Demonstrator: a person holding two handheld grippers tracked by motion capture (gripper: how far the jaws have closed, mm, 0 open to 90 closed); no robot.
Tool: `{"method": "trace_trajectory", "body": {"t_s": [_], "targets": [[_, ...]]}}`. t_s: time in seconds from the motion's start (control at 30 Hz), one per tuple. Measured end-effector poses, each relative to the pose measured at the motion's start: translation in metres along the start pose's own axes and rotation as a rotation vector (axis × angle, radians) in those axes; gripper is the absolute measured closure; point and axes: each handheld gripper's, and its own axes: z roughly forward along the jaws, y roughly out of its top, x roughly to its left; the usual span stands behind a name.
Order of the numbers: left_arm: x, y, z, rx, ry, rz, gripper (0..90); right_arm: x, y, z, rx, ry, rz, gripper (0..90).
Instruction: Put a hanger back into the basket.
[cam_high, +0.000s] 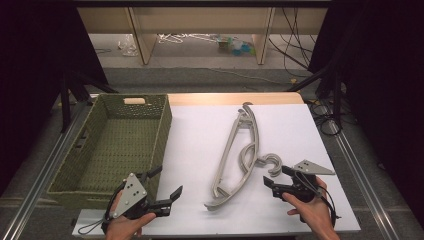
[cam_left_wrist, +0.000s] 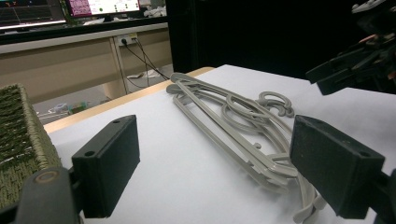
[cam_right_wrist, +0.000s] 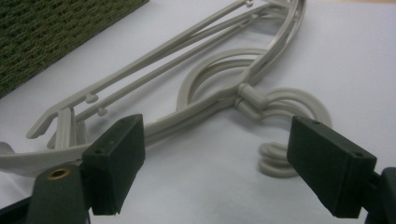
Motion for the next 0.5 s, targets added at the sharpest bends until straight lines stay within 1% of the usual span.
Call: {"method": "trace_trajectory", "body": {"t_s": [0.03, 0.17, 0.2, 0.23, 0.27, 0.3, 0.33, 0.37, 0.43, 0.5], "targets": [[0.0, 0.0, 0.0, 0.001, -0.002, 0.004, 15.9, 0.001, 0.001, 0.004, 0.009, 0.005, 0.002, 20.2], [0.0, 0.0, 0.001, 0.0, -0.001, -0.003, 15.9, 0.006, 0.007, 0.022, 0.049, 0.014, 0.011, 19.8], [0.0, 0.0, 0.0, 0.004, -0.003, 0.005, 15.9, 0.009, 0.009, 0.027, 0.062, 0.014, 0.028, 19.6], [0.0, 0.0, 0.0, 0.005, -0.002, 0.005, 15.9, 0.009, 0.011, 0.032, 0.061, 0.018, 0.02, 19.5], [0.0, 0.0, 0.0, 0.005, -0.002, 0.006, 15.9, 0.011, 0.013, 0.036, 0.067, 0.024, 0.04, 19.3], [0.001, 0.0, 0.0, 0.002, -0.001, 0.005, 15.9, 0.012, 0.015, 0.04, 0.064, 0.03, 0.034, 19.2], [0.001, 0.0, 0.0, 0.002, -0.001, 0.005, 15.9, 0.015, 0.017, 0.045, 0.085, 0.026, 0.053, 19.0], [0.001, 0.0, 0.0, 0.003, -0.003, 0.007, 15.9, 0.016, 0.018, 0.049, 0.093, 0.023, 0.045, 19.0], [0.001, 0.0, 0.0, 0.005, -0.003, 0.008, 15.9, 0.019, 0.02, 0.055, 0.107, 0.015, 0.05, 19.1], [0.001, 0.0, 0.001, 0.006, -0.003, 0.009, 15.9, 0.02, 0.021, 0.063, 0.128, 0.014, 0.039, 19.5]]}}
